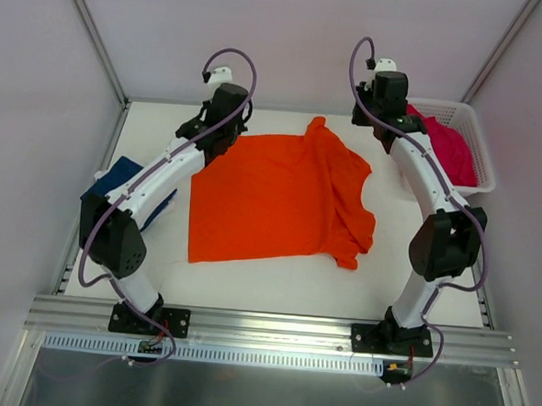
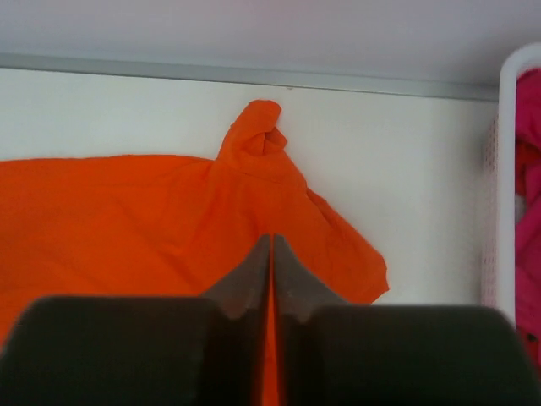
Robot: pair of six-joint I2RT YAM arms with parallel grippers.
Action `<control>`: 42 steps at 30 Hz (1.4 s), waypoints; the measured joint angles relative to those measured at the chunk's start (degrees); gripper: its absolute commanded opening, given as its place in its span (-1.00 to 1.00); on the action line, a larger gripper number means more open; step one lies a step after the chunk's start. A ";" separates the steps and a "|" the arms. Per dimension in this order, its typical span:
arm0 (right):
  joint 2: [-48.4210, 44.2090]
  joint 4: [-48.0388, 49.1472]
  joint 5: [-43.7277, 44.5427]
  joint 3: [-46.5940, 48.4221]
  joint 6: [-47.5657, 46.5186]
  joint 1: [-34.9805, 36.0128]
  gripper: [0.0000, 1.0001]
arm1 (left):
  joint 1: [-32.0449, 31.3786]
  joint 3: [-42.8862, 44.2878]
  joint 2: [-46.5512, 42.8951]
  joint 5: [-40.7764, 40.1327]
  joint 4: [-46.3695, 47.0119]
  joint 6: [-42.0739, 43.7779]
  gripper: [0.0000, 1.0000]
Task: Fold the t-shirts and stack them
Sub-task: Flatten out the tshirt
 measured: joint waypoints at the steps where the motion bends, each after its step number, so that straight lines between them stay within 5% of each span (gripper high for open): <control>1: -0.81 -0.44 0.63 -0.48 0.44 0.02 -0.99 | -1.07 -2.62 -1.79 1.27 0.35 -0.63 -1.00; 8: 0.52 -5.44 3.52 -6.08 1.22 0.00 -0.99 | -1.11 -15.76 -0.63 9.09 -0.15 -5.29 -1.00; 21: 15.78 -15.96 6.97 -2.71 4.33 -1.07 -0.99 | -1.07 -28.35 0.44 21.53 -0.55 -9.46 -1.00; 42: 25.00 -22.58 10.71 8.07 6.60 -2.86 -0.99 | -4.44 -44.63 -7.96 25.62 -0.48 -12.41 -1.00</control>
